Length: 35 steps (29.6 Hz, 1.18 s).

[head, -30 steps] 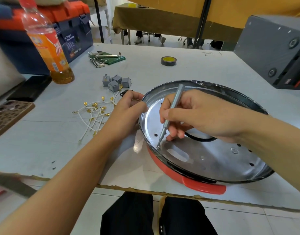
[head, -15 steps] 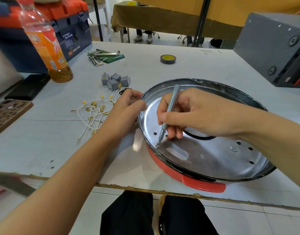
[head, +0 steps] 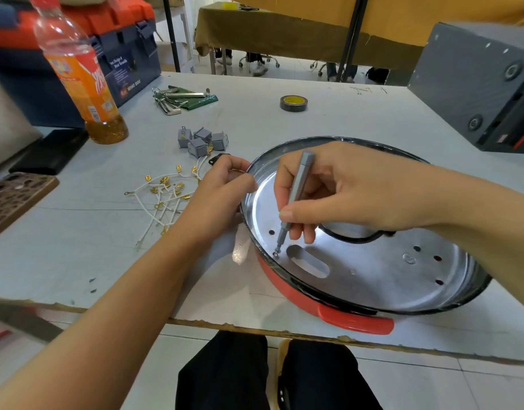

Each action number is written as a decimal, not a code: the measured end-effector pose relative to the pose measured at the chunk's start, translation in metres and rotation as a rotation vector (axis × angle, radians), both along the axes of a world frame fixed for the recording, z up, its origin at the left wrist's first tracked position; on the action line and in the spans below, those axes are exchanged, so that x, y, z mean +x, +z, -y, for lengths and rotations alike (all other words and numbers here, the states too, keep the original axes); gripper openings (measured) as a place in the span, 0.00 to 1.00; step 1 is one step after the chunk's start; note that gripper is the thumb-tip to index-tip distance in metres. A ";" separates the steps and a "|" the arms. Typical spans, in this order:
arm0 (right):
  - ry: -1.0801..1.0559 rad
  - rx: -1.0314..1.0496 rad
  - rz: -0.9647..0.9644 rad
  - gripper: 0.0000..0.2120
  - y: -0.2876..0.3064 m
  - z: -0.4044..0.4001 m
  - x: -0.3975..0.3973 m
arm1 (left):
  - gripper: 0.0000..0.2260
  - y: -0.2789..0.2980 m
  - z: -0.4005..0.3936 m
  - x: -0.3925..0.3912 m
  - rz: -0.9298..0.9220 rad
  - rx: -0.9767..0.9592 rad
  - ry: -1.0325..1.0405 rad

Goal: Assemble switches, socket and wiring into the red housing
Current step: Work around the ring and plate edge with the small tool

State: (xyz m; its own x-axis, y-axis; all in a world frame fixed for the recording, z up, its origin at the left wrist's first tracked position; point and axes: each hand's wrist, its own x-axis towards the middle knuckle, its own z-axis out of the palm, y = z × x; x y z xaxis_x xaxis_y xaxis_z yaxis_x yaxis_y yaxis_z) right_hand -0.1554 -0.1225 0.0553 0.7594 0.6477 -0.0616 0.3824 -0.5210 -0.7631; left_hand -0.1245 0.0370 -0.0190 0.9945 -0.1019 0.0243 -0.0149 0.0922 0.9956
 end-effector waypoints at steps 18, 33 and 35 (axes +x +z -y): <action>0.130 -0.412 0.214 0.03 0.034 -0.021 0.006 | 0.15 0.003 -0.001 0.000 0.044 0.077 -0.014; 0.062 -0.493 0.371 0.13 0.028 -0.020 0.004 | 0.09 0.001 0.000 0.000 0.031 0.066 -0.004; 0.113 -0.493 0.373 0.09 0.030 -0.021 0.003 | 0.10 0.001 0.000 0.000 0.054 0.085 -0.010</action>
State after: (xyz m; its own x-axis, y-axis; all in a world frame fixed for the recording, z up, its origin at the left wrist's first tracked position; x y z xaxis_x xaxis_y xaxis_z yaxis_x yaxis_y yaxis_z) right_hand -0.1524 -0.1013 0.0856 0.7156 0.6885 -0.1175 0.6503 -0.7181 -0.2478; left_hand -0.1248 0.0370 -0.0183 0.9909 -0.1155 0.0690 -0.0686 0.0076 0.9976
